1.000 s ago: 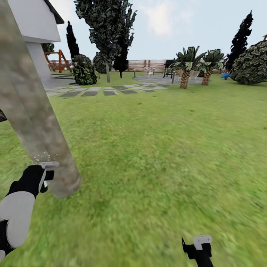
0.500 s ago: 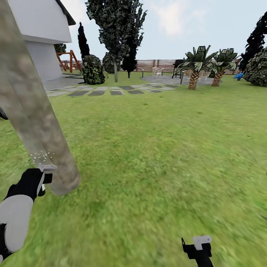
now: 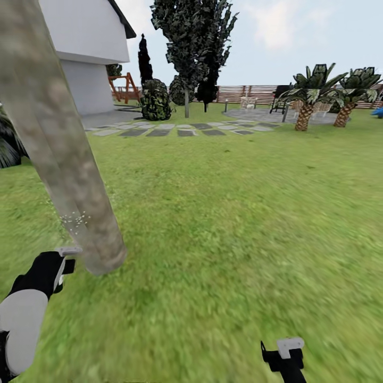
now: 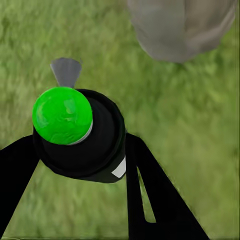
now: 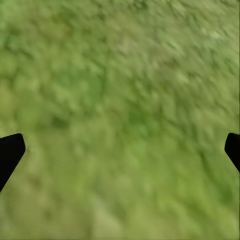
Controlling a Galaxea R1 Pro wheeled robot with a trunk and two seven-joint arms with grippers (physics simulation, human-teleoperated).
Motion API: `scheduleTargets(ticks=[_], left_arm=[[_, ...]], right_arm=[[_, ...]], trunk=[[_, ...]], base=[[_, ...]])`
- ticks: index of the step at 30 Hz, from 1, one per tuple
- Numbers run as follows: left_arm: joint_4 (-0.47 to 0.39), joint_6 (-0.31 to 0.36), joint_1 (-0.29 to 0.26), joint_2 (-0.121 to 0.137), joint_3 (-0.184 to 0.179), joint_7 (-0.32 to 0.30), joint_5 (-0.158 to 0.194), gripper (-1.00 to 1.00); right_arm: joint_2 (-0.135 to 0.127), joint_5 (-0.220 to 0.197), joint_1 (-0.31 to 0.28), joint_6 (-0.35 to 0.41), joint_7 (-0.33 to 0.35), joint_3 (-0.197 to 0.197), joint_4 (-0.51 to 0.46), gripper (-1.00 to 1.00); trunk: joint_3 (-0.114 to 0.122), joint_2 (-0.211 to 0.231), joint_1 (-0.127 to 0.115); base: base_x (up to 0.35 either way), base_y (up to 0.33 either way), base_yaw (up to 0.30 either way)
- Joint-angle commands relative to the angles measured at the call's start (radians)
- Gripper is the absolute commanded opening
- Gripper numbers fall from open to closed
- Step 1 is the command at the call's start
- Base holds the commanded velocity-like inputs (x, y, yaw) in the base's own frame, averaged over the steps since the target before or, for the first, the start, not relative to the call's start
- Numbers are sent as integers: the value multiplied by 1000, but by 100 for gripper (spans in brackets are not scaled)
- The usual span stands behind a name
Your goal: In the garden, pick up the pesticide atomizer on the floor and spray pesticide onto both trees until each tree trunk is fully covered.
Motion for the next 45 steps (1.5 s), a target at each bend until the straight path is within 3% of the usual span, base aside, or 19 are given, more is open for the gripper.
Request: scheduleTargets(ticks=[1, 4, 8, 12, 24, 35, 45], left_arm=[[1, -1, 4, -2, 1, 1, -2, -100], [6, -46, 44, -5, 11, 3, 1, -100], [51, -86, 53, -15, 19, 8, 3, -100], [52, -116, 55, -63, 16, 6, 2, -100], [53, -130, 56, -65, 18, 6, 3, -100], [53, -130, 57, -63, 23, 6, 2, -100], [53, -130, 57, -62, 23, 6, 2, -100]], right_arm=[[0, 0, 0, 0, 0, 0, 0, 100], [0, 0, 0, 0, 0, 0, 0, 100], [0, 0, 0, 0, 0, 0, 0, 100], [0, 0, 0, 0, -1, 0, 0, 100], [0, 0, 0, 0, -2, 0, 0, 100], [0, 0, 0, 0, -1, 0, 0, 100], [0, 0, 0, 0, -1, 0, 0, 100]], trunk=[[0, 0, 0], [0, 0, 0], [0, 0, 0], [0, 0, 0], [0, 0, 0], [0, 0, 0], [0, 0, 0]], base=[[8, -1, 278], [2, 0, 278], [38, -12, 187], [214, -143, 13], [214, -189, 22], [182, -224, 267], [51, -54, 261]])
